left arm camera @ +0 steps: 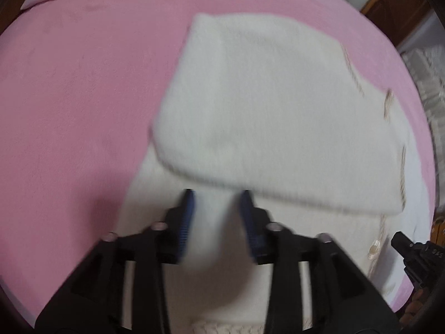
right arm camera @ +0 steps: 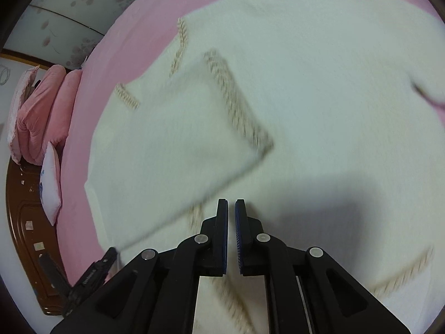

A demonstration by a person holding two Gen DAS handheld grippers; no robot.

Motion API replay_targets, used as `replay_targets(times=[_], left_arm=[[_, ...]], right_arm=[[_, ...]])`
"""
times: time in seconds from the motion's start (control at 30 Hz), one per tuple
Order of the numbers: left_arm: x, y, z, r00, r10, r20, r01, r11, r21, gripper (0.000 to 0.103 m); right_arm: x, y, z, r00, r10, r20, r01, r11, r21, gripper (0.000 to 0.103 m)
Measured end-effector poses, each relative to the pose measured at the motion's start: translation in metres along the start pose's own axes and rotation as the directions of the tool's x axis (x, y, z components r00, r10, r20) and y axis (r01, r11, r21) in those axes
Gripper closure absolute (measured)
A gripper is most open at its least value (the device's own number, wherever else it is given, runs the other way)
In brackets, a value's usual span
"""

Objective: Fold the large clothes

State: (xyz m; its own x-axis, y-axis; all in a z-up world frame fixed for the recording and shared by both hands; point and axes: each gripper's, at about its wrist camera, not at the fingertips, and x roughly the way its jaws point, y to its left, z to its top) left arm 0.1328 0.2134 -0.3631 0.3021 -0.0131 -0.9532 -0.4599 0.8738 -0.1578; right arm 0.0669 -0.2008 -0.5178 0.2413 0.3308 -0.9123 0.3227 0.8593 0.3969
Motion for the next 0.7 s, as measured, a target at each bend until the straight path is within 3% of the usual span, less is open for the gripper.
replay_targets(times=[0.07,0.17,0.33,0.43,0.47,0.5,0.57,0.7], left_arm=[[-0.009,-0.011,-0.015,0.999,0.033,0.011,-0.034,0.999,0.043,0.057],[-0.029,-0.017,-0.036,0.995,0.083,-0.046,-0.076,0.988,0.136,0.056],[-0.064,-0.007,-0.062,0.990,0.058,-0.128,-0.037,0.986,0.162,0.050],[-0.085,0.004,-0.076,0.983,0.073,-0.169,-0.044,0.984,0.172,0.047],[-0.091,0.007,-0.080,0.979,0.097,-0.180,-0.062,0.980,0.191,0.046],[-0.094,0.007,-0.082,0.976,0.116,-0.186,-0.076,0.975,0.207,0.046],[-0.099,0.001,-0.082,0.972,0.138,-0.188,-0.092,0.967,0.236,0.046],[-0.116,0.006,-0.091,0.973,0.143,-0.181,-0.095,0.964,0.247,0.046]], right_arm=[[-0.019,-0.002,-0.030,1.000,-0.015,-0.011,0.015,1.000,0.001,0.093],[-0.039,0.005,-0.084,0.999,-0.048,-0.024,0.048,0.999,-0.023,0.084],[-0.086,0.022,-0.142,0.996,-0.074,-0.046,0.070,0.995,-0.077,0.079],[-0.111,0.040,-0.163,0.996,-0.085,-0.034,0.081,0.990,-0.118,0.058],[-0.123,0.043,-0.172,0.996,-0.087,-0.023,0.083,0.988,-0.134,0.043],[-0.134,0.049,-0.179,0.996,-0.085,-0.010,0.083,0.986,-0.144,0.033],[-0.145,0.052,-0.185,0.996,-0.084,0.014,0.085,0.986,-0.146,0.026],[-0.110,0.069,-0.147,0.997,-0.075,0.014,0.076,0.991,-0.113,0.024]])
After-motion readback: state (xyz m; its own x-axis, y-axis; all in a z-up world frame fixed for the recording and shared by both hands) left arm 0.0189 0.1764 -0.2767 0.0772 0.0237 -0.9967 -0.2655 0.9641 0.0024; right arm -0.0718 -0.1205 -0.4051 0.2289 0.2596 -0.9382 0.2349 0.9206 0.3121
